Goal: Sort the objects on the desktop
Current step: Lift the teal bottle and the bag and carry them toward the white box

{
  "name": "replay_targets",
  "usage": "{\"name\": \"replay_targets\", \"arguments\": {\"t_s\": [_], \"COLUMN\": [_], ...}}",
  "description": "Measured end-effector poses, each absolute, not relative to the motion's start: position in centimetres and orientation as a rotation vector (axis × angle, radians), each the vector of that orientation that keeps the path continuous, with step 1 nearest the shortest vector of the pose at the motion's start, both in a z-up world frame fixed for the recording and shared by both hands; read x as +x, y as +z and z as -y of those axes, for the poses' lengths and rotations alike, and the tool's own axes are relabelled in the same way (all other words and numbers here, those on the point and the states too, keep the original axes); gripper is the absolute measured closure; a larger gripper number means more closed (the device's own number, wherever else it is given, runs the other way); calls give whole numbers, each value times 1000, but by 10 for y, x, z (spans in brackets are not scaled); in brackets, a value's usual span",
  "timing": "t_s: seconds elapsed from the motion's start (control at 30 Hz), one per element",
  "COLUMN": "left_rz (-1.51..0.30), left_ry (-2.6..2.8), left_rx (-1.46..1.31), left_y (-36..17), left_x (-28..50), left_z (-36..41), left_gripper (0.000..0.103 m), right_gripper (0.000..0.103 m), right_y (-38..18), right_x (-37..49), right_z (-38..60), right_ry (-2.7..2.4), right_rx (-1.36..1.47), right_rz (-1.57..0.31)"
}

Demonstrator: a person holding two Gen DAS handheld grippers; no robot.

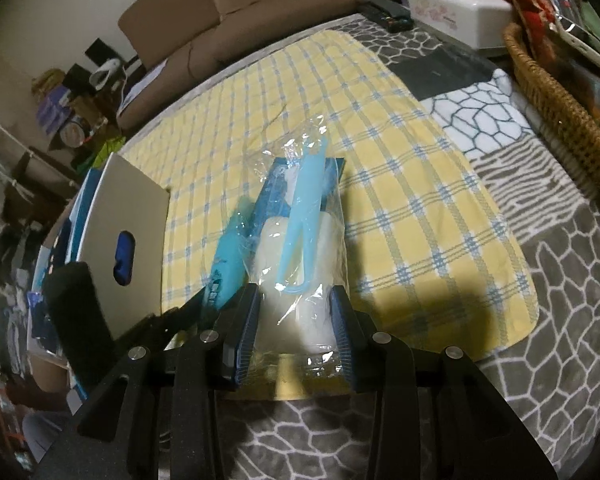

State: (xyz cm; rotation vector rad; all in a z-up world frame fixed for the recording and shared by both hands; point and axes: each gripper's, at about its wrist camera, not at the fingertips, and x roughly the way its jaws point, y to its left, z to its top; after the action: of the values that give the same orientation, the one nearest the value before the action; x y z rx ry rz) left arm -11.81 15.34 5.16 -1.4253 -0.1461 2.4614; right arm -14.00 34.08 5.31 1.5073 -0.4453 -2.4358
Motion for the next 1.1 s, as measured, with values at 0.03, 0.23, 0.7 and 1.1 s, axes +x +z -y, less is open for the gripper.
{"name": "replay_targets", "arguments": {"t_s": [0.03,0.23,0.7,1.1], "left_rz": [186,345,495,571], "left_ry": [2452,2405,2453,2701], "left_rx": [-1420,-1337,-1094,-1036], "left_y": [54,95,218,236], "left_x": [-117,-116,-110,-82], "left_z": [-150,-138,-54,146], "left_gripper": [71,71,71,71], "right_gripper": [67,67,67,67], "right_y": [54,65,141,161], "right_x": [-140,-135,-108,-102], "right_z": [-339,-335,-304,-121], "right_ry": [-2435,-2436,-2385,-2145], "right_rx": [1501,1459,1225,1212], "right_rz": [439,454,586,485]}}
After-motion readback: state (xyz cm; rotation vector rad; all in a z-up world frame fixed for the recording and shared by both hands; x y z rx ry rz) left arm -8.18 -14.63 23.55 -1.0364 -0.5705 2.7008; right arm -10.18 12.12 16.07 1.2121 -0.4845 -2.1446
